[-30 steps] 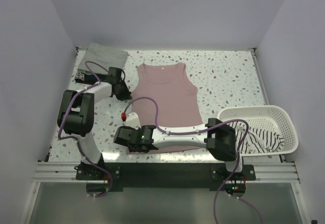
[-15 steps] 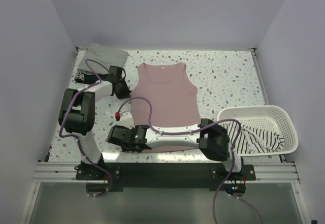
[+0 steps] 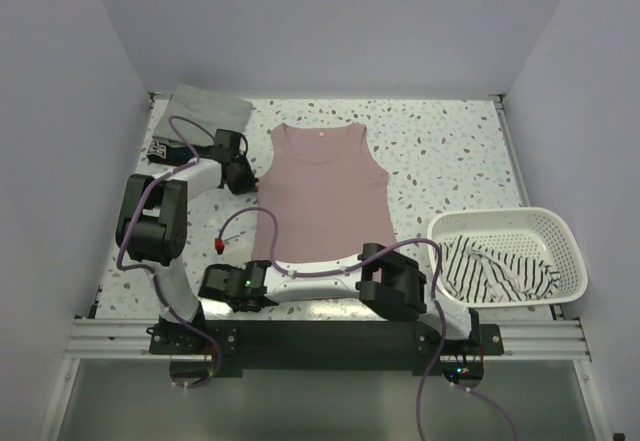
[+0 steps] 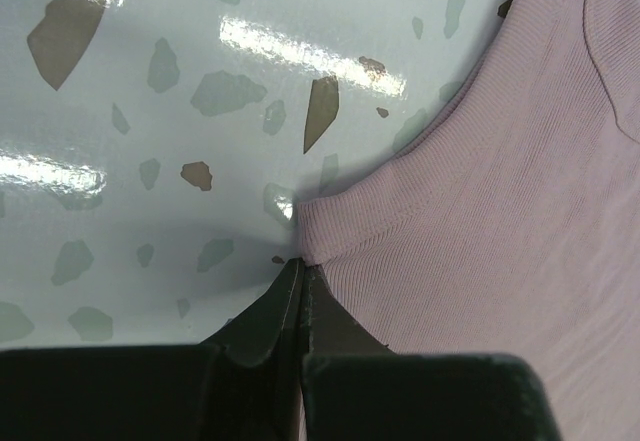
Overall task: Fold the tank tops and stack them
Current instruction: Fold the tank top
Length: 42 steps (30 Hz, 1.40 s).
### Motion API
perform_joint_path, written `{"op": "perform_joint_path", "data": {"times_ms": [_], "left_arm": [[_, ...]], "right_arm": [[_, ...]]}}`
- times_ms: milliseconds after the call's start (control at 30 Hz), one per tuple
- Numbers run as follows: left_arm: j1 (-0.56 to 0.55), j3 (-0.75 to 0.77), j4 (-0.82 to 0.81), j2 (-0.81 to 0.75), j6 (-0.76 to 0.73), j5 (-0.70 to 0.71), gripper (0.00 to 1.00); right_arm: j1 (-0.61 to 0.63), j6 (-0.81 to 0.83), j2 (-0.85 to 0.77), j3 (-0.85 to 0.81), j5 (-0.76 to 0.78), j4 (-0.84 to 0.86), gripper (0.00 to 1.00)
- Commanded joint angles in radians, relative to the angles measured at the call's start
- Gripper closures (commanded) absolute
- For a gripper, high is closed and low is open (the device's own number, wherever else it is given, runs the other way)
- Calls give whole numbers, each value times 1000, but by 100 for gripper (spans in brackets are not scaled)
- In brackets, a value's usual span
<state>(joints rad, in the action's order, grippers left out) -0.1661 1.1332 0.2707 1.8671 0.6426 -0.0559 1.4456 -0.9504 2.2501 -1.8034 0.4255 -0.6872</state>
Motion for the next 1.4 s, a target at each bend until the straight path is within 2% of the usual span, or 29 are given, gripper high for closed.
{"op": "perform_joint_path", "data": {"times_ms": [0,67,133,200,300,367,433,733,967,1367], "left_arm": [[-4,17,-1,26,-27,16,100],[-4,17,-1,27,-29,16,100],[-4,20,-1,30,-29,16,100],[-6,22,-1,32,-29,13,100],[-4,27,1,38,-31,5,100],[-4,28,-1,40,-32,5,100],[-4,34,1,41,-34,5,100],[-3,92,16,47,-34,30,100],[8,163,62,66,-61,113,100],[14,189,39,43,-101,97,100]], "right_arm": [[2,-31,17,-42,21,-28,63],[2,-37,25,-40,21,-34,65],[4,-37,25,-30,22,-32,73],[2,-39,26,-22,24,-34,74],[2,-40,26,-11,21,-32,82],[2,-41,22,7,16,-26,94],[2,-42,2,24,15,-14,100],[15,-27,-119,114,-1,31,100],[26,2,-188,145,-30,60,100],[3,21,-251,157,-37,80,100]]}}
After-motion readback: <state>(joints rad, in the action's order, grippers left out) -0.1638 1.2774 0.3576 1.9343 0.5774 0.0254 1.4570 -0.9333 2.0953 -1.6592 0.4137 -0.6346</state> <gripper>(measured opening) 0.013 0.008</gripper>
